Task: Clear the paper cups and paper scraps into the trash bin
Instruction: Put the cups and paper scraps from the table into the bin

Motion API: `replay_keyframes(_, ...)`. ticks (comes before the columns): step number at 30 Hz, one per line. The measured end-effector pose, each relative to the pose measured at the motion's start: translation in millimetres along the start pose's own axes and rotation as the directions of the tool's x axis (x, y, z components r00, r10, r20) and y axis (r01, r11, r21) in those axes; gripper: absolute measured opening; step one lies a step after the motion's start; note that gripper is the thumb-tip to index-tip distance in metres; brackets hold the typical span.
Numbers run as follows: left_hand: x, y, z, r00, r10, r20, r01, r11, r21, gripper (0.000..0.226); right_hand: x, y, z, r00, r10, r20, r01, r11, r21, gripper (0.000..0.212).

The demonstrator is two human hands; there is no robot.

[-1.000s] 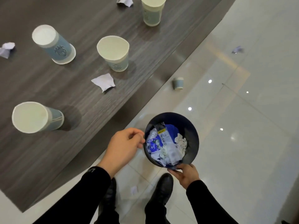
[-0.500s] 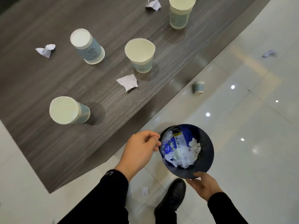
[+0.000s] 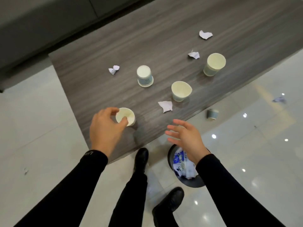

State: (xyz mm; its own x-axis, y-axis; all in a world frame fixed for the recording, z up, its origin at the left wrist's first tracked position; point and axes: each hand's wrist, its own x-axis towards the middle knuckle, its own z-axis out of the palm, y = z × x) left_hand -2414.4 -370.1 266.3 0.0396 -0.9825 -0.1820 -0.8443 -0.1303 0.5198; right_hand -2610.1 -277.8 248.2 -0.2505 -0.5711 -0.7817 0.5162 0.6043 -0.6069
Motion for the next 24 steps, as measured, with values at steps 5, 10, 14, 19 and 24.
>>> replay_keyframes(5,32.9,-18.4,32.9,0.936,-0.046,0.35,-0.011,0.987,0.16,0.105,12.0,-0.4,31.3,0.998,0.05,-0.037,-0.053,0.995,-0.088,0.025)
replay_keyframes(10,40.2,-19.2,54.6,0.901,0.105,0.42,-0.192,0.966,0.171,0.077,24.7,10.4,41.0,0.993,0.111,-0.045,-0.113,0.993,-0.045,0.017)
replay_keyframes(14,24.8,19.0,70.2,0.815,0.338,0.472,-0.379,0.925,-0.009,0.073,28.5,12.1,11.7,0.914,0.032,-0.404,0.012,0.995,0.104,0.014)
replay_keyframes(19,-24.2,61.7,116.6,0.555,0.542,0.631,-0.6,0.786,-0.147,0.083,13.5,7.8,-73.3,0.683,0.073,-0.727,0.121,0.97,0.211,0.013)
replay_keyframes(24,-42.2,63.5,147.4,0.353,0.23,0.907,-0.483,0.875,-0.033,0.109,10.9,-3.4,-111.8,0.724,0.04,-0.689,0.104,0.98,0.167,0.014)
